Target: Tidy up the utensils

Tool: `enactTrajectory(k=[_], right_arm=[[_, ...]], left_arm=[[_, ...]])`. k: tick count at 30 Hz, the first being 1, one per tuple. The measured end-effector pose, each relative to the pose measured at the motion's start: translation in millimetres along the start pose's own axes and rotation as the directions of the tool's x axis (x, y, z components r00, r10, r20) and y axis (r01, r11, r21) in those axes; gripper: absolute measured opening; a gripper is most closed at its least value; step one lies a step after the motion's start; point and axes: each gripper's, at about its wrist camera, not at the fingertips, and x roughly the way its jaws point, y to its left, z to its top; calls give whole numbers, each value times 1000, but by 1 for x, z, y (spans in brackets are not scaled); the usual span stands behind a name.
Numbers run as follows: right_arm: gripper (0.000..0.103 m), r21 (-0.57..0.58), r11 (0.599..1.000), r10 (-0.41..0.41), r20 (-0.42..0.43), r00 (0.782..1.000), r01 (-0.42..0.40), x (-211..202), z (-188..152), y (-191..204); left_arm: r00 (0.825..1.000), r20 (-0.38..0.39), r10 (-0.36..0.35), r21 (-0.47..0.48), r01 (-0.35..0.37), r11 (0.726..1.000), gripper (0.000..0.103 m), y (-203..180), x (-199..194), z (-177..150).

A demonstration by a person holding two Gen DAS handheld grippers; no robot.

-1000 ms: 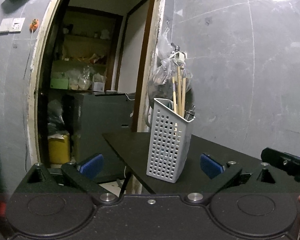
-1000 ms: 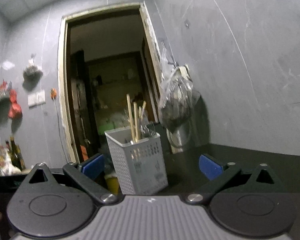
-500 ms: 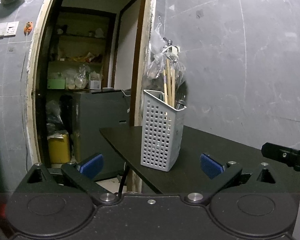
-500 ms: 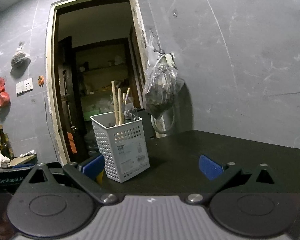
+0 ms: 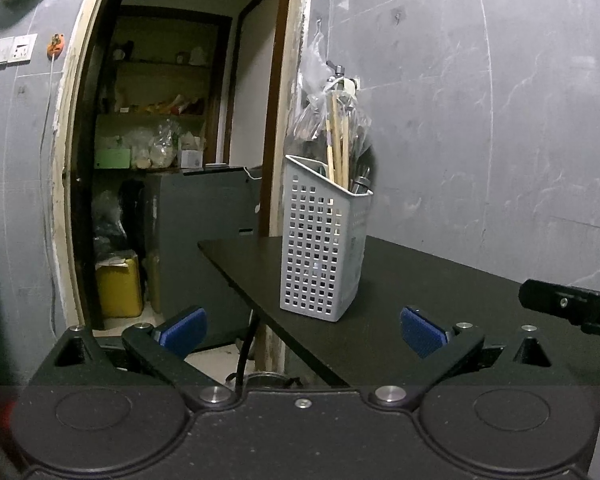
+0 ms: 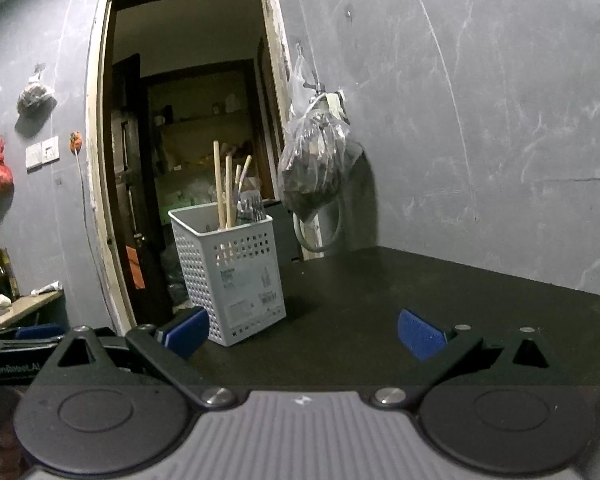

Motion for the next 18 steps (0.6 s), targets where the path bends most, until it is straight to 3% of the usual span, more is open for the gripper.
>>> enactTrajectory(k=[18], right_arm=[[103, -26, 1000, 5, -28, 1000, -5, 2, -11, 2]], left_arm=[[1000, -18, -4, -5, 4, 1000, 102, 1, 7, -5]])
